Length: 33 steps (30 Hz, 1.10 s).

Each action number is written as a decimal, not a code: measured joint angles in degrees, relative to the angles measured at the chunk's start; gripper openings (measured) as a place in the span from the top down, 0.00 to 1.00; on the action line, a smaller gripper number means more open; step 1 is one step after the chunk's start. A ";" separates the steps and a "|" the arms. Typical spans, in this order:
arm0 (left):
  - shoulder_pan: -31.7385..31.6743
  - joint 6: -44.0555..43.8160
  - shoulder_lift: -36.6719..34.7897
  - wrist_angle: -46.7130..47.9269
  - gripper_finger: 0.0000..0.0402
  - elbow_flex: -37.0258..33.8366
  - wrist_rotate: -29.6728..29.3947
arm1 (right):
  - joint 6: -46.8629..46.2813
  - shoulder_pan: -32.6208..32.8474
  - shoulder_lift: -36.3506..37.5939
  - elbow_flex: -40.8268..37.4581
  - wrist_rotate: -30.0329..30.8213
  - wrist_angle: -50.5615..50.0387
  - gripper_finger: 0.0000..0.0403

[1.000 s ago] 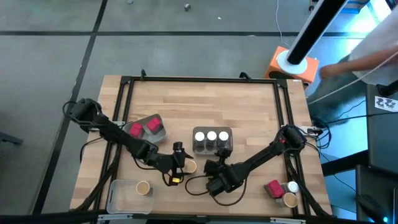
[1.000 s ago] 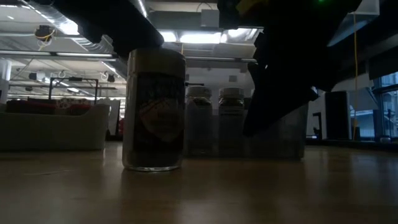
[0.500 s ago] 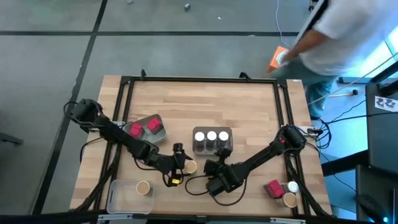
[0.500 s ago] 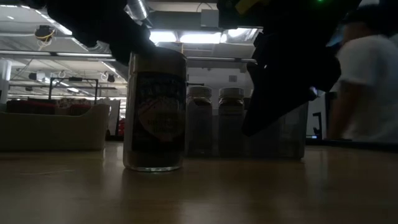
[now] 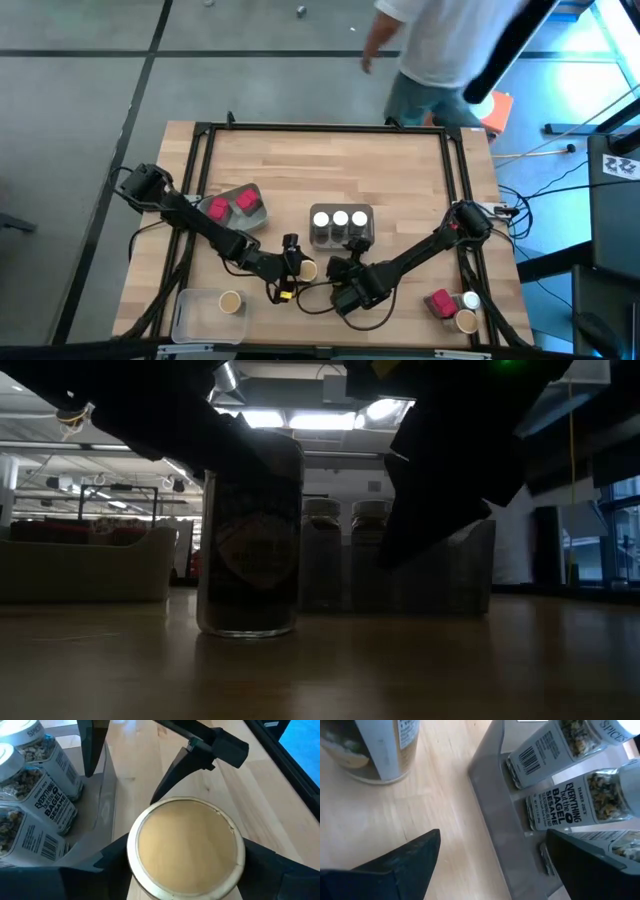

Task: Sort spices by type
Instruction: Put the top gold seasoning bottle into the transparent bin

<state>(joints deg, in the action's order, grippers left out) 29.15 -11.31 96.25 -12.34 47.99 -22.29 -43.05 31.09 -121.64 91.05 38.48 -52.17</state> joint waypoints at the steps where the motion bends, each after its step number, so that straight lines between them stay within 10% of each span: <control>1: 0.00 -0.01 0.00 0.00 0.36 0.00 -0.01 | 0.01 0.01 0.00 0.00 0.11 0.14 0.11; 18: 7.59 -2.62 -13.23 25.69 0.36 7.67 -1.21 | 0.24 0.00 0.00 0.00 1.01 0.30 0.11; 33: 18.53 -23.39 -26.18 53.98 0.36 15.65 -0.68 | 1.49 0.00 -0.01 0.00 1.20 1.76 0.11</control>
<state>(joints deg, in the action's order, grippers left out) 47.67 -34.70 70.07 41.64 63.64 -22.97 -41.56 31.09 -121.66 91.05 39.68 -50.41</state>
